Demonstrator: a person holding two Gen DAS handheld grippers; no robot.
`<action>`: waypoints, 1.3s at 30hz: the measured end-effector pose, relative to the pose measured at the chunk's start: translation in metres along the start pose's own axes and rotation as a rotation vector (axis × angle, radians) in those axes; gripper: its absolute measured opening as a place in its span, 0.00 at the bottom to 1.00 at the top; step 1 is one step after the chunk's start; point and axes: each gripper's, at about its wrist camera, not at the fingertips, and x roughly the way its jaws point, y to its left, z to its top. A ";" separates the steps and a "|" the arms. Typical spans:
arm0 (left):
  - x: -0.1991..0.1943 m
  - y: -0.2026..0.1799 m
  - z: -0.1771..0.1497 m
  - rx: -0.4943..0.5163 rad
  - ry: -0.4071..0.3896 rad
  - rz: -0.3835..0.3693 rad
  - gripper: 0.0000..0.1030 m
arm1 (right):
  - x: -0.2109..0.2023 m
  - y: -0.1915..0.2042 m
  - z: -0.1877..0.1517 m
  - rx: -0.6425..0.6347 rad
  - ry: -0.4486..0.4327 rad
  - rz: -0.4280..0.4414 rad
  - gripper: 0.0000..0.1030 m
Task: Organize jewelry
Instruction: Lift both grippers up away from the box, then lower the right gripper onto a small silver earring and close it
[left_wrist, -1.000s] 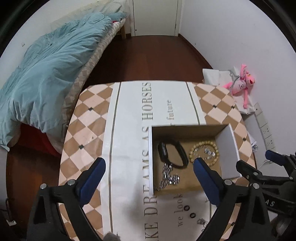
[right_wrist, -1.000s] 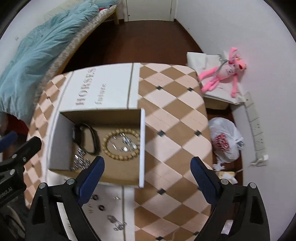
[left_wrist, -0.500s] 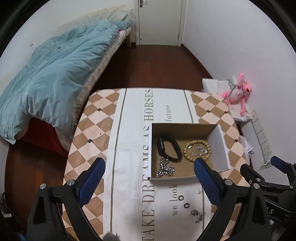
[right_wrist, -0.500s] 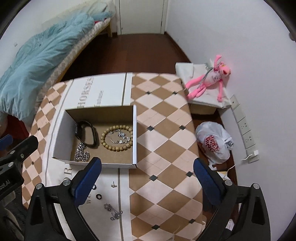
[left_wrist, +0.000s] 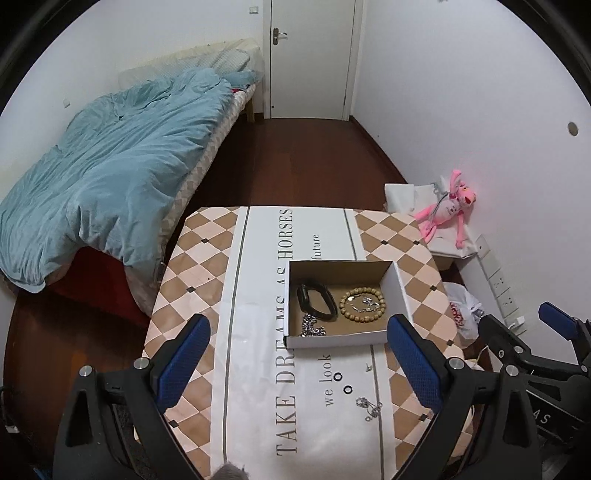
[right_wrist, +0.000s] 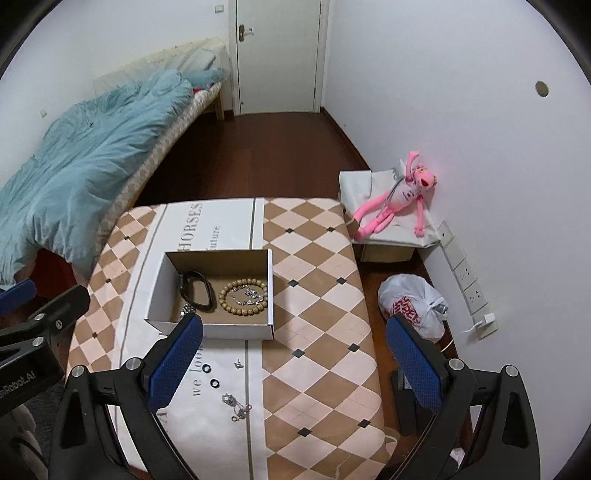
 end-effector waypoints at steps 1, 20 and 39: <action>-0.002 0.000 -0.001 -0.002 -0.001 0.002 0.95 | -0.004 -0.001 0.000 0.006 -0.006 0.006 0.98; 0.091 0.031 -0.096 -0.008 0.250 0.200 0.95 | 0.115 0.007 -0.118 0.085 0.311 0.217 0.69; 0.125 0.039 -0.122 -0.004 0.337 0.215 0.95 | 0.138 0.028 -0.133 0.059 0.254 0.268 0.09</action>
